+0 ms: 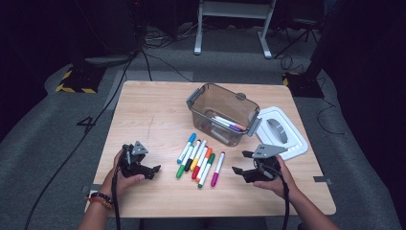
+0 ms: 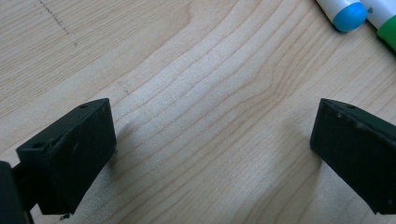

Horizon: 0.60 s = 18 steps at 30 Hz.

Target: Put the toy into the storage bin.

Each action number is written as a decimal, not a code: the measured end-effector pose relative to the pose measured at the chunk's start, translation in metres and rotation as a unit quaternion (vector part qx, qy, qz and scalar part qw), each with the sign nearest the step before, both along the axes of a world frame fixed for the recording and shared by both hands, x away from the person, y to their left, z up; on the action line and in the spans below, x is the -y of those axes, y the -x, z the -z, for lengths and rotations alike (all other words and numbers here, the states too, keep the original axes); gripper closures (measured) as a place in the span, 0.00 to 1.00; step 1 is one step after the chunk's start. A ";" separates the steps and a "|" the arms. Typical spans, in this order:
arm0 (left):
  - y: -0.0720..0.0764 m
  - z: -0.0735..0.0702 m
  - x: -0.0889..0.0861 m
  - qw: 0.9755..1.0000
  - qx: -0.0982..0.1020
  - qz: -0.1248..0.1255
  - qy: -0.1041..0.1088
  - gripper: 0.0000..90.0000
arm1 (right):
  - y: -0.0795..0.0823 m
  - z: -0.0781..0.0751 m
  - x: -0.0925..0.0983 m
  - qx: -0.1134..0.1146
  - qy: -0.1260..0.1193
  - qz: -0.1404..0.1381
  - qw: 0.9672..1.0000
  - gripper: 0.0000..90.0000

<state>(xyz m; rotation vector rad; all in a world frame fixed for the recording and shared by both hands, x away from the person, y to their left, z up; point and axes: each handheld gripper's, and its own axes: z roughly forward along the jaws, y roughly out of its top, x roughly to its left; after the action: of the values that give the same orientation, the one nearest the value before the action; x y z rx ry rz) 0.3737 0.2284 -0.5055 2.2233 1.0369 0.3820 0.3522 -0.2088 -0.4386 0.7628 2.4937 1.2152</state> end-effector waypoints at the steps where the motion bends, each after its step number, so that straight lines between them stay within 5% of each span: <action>1: 0.000 0.000 0.000 1.000 0.000 -0.001 0.000 0.01 | 0.001 0.005 -0.004 -0.004 0.003 0.000 1.000 0.31; 7: 0.000 0.000 0.000 1.000 0.000 0.000 0.000 0.01 | 0.003 0.030 -0.030 -0.021 0.015 -0.014 1.000 0.30; 18: 0.000 0.000 0.000 1.000 0.000 0.002 0.000 0.01 | 0.005 0.046 -0.063 -0.030 0.021 -0.023 0.999 0.27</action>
<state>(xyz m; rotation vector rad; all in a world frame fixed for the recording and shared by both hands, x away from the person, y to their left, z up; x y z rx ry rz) 0.3739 0.2285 -0.5055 2.2253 1.0330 0.3799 0.3476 -0.1462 -0.4844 0.7443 2.5907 1.1668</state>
